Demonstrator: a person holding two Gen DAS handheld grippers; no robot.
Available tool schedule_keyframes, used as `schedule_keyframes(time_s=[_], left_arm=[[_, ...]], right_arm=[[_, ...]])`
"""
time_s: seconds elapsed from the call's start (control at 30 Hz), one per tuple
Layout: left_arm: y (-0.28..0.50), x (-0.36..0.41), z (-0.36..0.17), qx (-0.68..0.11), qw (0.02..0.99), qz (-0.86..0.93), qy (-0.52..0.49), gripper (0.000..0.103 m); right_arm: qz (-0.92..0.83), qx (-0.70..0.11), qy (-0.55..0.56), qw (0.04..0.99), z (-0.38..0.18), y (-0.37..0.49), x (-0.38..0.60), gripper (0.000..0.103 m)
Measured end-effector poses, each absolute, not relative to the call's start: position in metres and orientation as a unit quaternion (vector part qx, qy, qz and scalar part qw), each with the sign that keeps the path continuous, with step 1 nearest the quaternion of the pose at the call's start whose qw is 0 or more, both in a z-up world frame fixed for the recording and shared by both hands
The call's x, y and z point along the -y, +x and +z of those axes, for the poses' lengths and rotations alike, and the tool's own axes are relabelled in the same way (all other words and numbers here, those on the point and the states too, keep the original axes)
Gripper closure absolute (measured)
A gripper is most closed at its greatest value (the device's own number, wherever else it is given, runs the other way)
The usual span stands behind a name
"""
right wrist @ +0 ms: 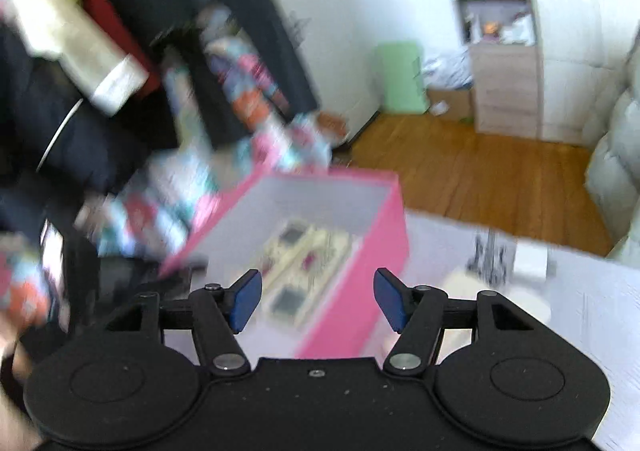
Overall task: Organize rigid objects
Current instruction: 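Place the second remote beside the first in the box with the right tool, then grasp the white OPPO charger with the right tool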
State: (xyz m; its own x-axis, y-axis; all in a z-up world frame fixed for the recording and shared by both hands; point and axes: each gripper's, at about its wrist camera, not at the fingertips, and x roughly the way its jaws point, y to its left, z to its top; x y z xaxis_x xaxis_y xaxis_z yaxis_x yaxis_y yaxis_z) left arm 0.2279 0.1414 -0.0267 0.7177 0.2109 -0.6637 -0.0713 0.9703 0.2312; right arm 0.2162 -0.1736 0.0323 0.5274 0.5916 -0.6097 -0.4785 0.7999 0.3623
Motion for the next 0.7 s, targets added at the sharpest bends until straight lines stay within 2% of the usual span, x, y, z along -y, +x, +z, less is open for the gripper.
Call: schedule_keyframes(time_s=[0.2,0.3,0.5,0.7], left_arm=[[0.225,-0.139,-0.027,-0.366,0.921,0.077,0.103,0.091],[0.226,-0.140,-0.026,-0.366,0.922,0.078,0.101,0.091],[0.226,-0.138,-0.027,-0.366,0.921,0.078,0.111,0.091],[0.226,-0.137,-0.027,-0.366,0.921,0.078,0.109,0.091]], right_arm=[[0.260,-0.408,0.090,0.870,-0.005,0.195,0.202,0.035],[0.225,-0.434,0.095,0.867,-0.028,0.189,0.205,0.028],[0.170,-0.463,0.123,0.861,-0.063,0.192,0.205,0.027],[0.096,-0.447,0.062,0.887,-0.081,0.202,0.173,0.027]])
